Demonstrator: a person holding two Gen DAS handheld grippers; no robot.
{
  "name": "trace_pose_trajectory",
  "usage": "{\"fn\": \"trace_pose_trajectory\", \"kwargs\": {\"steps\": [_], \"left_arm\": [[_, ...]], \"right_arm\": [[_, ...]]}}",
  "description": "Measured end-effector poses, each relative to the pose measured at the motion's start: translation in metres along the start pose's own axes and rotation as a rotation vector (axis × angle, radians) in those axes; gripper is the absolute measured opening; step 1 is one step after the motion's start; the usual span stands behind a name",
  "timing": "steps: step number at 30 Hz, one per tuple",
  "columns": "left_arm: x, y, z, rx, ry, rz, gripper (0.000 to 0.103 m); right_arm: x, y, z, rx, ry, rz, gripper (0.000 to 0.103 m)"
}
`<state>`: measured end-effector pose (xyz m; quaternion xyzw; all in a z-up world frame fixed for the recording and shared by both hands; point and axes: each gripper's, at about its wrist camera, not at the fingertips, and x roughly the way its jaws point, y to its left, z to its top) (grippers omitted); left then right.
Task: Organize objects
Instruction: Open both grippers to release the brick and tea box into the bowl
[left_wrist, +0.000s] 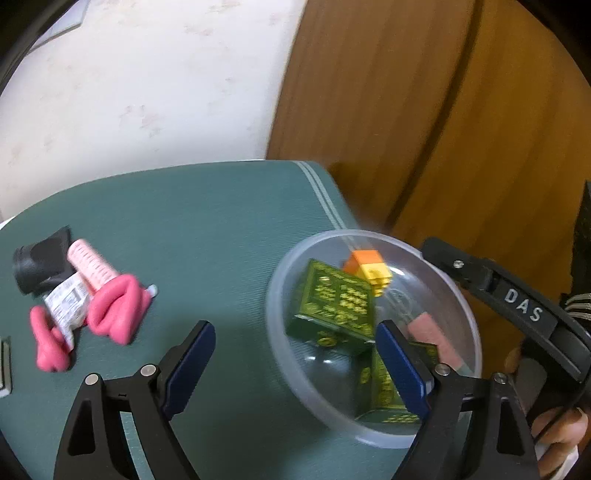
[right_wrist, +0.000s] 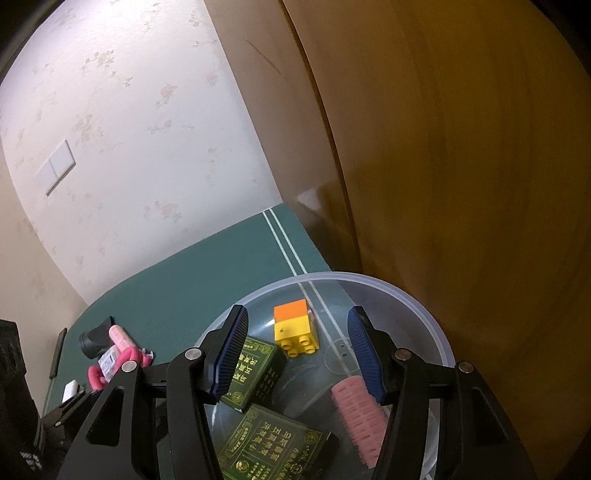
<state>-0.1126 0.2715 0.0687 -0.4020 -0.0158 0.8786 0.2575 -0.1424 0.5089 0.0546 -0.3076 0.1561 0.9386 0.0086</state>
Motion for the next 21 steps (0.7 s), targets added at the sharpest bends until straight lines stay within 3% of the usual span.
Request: {"fn": "trace_pose_trajectory", "kwargs": {"steps": [11, 21], "left_arm": [[-0.007, 0.023, -0.012, -0.022, -0.014, 0.157, 0.096], [-0.020, 0.032, -0.019, 0.003, -0.030, 0.235, 0.102]], "right_arm": [[0.003, 0.013, -0.009, -0.053, 0.018, 0.029, 0.058], [0.009, 0.033, -0.023, -0.137, 0.033, 0.073, 0.058]]}}
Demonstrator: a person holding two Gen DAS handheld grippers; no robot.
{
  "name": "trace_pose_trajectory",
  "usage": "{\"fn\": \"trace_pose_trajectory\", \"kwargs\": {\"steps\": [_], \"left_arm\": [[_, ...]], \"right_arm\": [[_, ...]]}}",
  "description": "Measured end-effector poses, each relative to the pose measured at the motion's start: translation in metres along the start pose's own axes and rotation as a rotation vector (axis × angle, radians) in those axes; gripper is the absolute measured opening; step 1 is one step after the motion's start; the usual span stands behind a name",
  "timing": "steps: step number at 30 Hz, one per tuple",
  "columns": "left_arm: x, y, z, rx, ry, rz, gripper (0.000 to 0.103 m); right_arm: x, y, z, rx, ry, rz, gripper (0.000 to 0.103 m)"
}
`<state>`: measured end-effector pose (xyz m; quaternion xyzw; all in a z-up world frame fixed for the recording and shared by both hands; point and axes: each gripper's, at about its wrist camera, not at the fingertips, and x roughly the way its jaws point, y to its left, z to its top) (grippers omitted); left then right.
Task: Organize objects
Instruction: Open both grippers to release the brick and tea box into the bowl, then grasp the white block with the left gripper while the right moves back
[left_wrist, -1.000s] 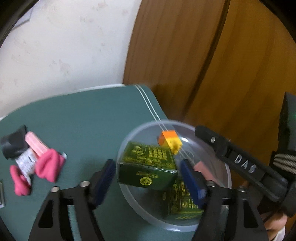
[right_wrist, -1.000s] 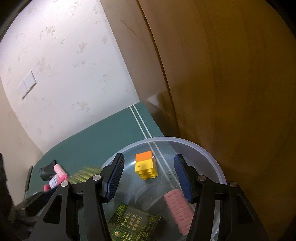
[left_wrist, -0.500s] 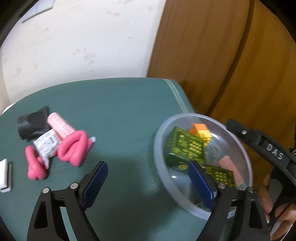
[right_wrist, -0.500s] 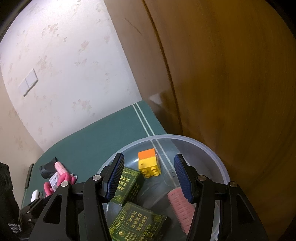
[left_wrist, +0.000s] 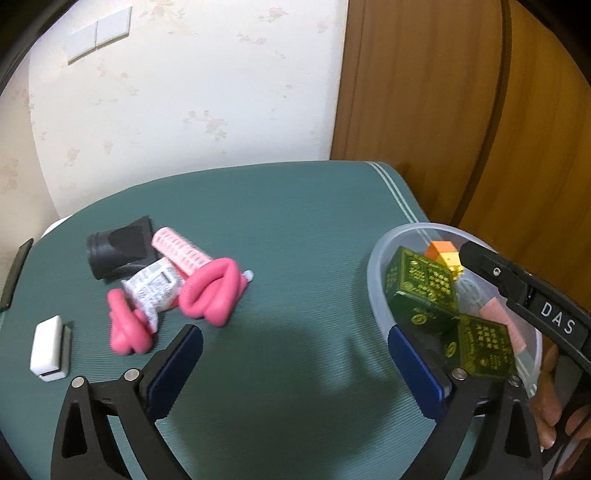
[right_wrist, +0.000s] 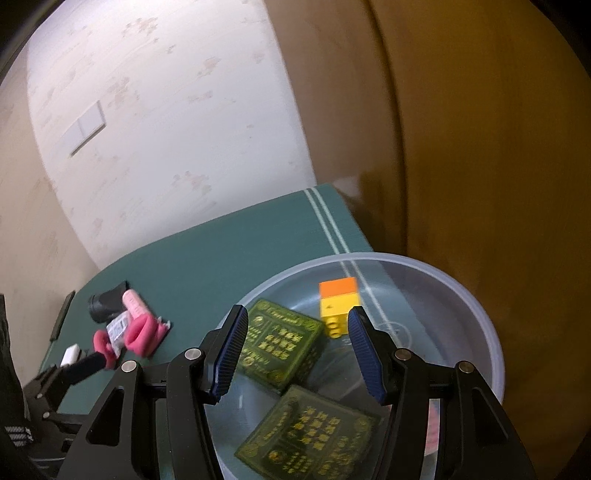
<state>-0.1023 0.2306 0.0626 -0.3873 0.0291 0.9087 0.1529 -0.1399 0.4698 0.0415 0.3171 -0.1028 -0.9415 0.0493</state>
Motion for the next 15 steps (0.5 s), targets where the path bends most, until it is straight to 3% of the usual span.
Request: {"fn": "trace_pose_trajectory", "kwargs": {"steps": [15], "left_arm": [[-0.015, 0.060, -0.015, -0.121, 0.011, 0.096, 0.102]], "right_arm": [[-0.004, 0.035, -0.015, -0.154, -0.034, 0.049, 0.059]]}}
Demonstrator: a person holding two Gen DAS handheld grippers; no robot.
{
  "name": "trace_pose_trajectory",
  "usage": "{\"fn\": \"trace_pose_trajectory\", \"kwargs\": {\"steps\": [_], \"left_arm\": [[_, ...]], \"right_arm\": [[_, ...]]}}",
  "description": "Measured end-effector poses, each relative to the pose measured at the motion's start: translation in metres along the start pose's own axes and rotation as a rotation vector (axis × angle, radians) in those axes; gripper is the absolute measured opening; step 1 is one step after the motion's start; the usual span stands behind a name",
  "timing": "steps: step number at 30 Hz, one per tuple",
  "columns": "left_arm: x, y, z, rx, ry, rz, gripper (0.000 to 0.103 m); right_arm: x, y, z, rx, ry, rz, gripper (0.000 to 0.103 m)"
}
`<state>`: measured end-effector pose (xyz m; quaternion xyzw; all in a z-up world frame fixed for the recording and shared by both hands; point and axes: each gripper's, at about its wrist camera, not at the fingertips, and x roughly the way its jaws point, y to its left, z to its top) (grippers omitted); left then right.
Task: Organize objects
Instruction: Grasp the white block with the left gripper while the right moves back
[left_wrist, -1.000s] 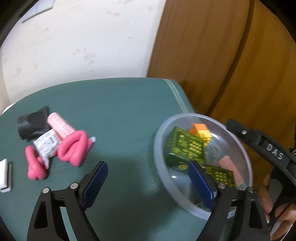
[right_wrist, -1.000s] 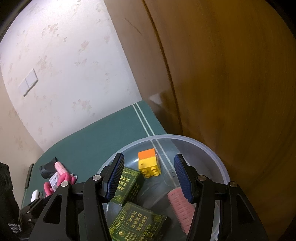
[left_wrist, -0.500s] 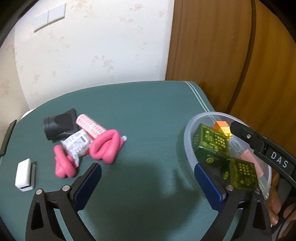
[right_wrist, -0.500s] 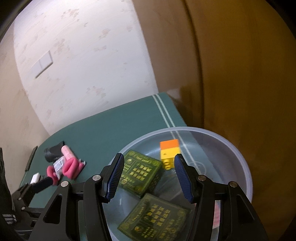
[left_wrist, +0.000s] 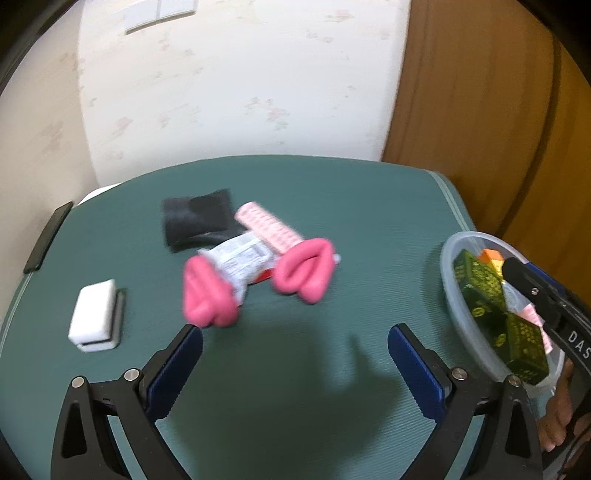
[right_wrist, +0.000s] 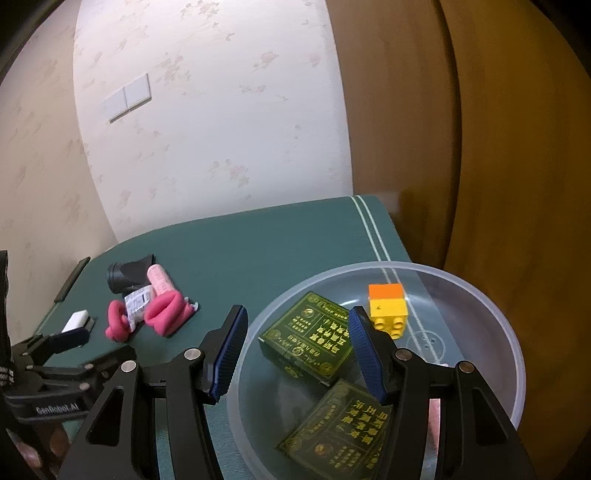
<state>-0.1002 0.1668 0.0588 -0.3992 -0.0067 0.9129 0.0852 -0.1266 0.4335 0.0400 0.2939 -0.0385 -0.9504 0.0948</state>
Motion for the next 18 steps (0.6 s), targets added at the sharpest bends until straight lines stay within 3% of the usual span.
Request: {"fn": "trace_pose_trajectory", "kwargs": {"steps": [18], "left_arm": [[-0.011, 0.101, -0.017, -0.187, 0.000, 0.164, 0.102]], "right_arm": [[0.001, 0.019, -0.009, -0.075, -0.004, 0.005, 0.059]]}}
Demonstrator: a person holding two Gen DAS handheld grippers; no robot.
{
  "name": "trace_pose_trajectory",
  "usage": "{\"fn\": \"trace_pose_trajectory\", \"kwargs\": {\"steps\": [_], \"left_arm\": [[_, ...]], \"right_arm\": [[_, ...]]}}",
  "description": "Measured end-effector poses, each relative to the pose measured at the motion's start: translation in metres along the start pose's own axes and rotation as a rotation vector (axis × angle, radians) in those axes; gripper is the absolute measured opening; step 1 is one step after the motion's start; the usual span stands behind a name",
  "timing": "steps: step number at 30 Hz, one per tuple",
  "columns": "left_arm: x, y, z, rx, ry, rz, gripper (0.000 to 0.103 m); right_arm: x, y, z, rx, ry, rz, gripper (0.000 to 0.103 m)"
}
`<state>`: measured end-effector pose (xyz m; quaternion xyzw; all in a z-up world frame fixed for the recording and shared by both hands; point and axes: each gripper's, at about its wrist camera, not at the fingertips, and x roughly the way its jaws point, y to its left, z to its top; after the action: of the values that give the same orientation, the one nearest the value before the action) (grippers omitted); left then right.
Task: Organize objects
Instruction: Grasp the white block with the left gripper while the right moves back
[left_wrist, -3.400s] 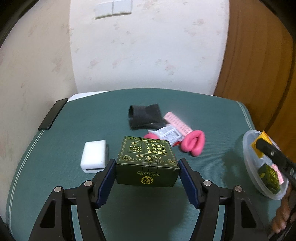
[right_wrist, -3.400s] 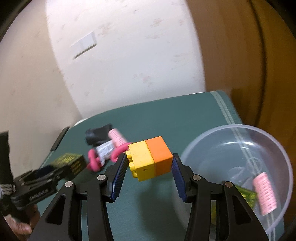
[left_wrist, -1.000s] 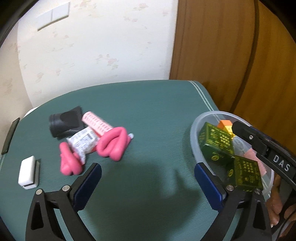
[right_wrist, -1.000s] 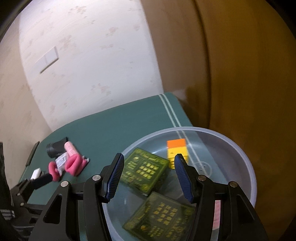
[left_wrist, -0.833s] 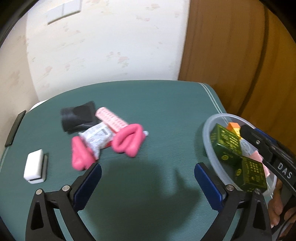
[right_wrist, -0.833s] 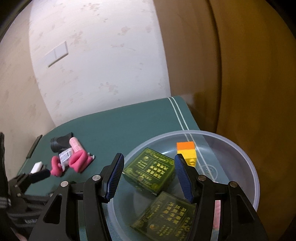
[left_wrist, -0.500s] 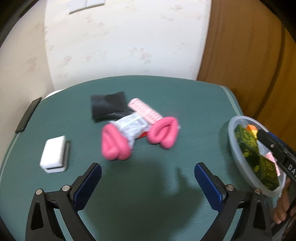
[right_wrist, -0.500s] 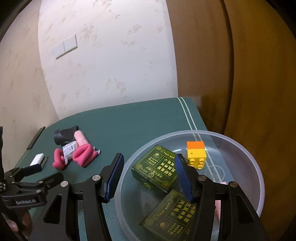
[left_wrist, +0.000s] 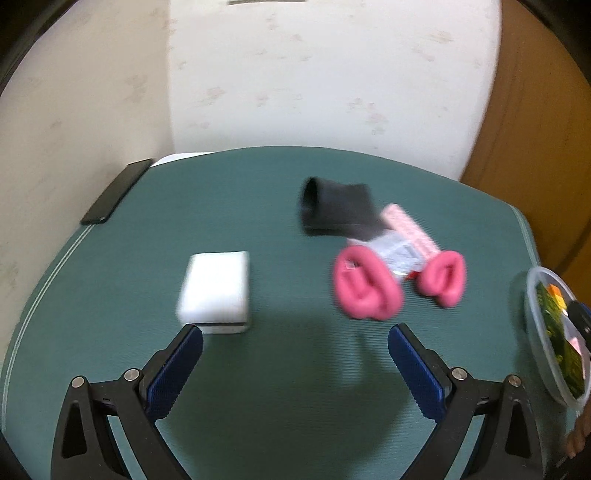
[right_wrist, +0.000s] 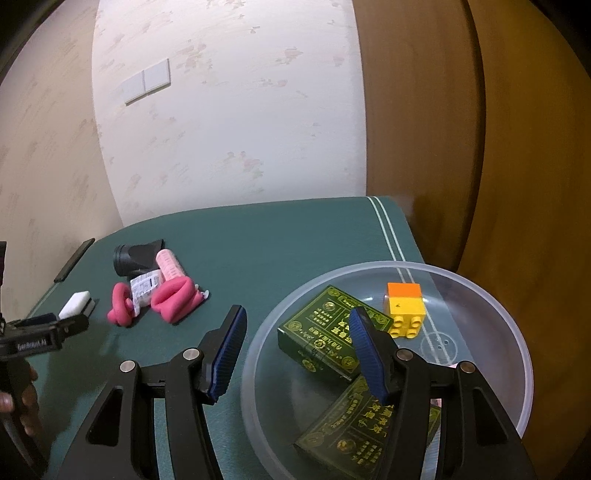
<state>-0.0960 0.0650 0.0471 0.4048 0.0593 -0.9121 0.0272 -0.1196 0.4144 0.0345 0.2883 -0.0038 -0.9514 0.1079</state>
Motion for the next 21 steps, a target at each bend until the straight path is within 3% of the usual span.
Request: {"fn": "trace_pose_trajectory", "kwargs": {"steps": [8, 13, 21], "left_arm": [[0.012, 0.041, 0.003, -0.085, 0.033, 0.108, 0.102], [0.027, 0.053, 0.008, -0.107, 0.079, 0.106, 0.102], [0.042, 0.051, 0.016, -0.074, 0.091, 0.114, 0.101]], "right_arm": [[-0.003, 0.011, -0.004, -0.033, -0.005, 0.011, 0.060], [-0.004, 0.025, -0.008, -0.085, -0.014, 0.011, 0.060], [-0.007, 0.049, -0.014, -0.160, -0.022, 0.042, 0.062]]}}
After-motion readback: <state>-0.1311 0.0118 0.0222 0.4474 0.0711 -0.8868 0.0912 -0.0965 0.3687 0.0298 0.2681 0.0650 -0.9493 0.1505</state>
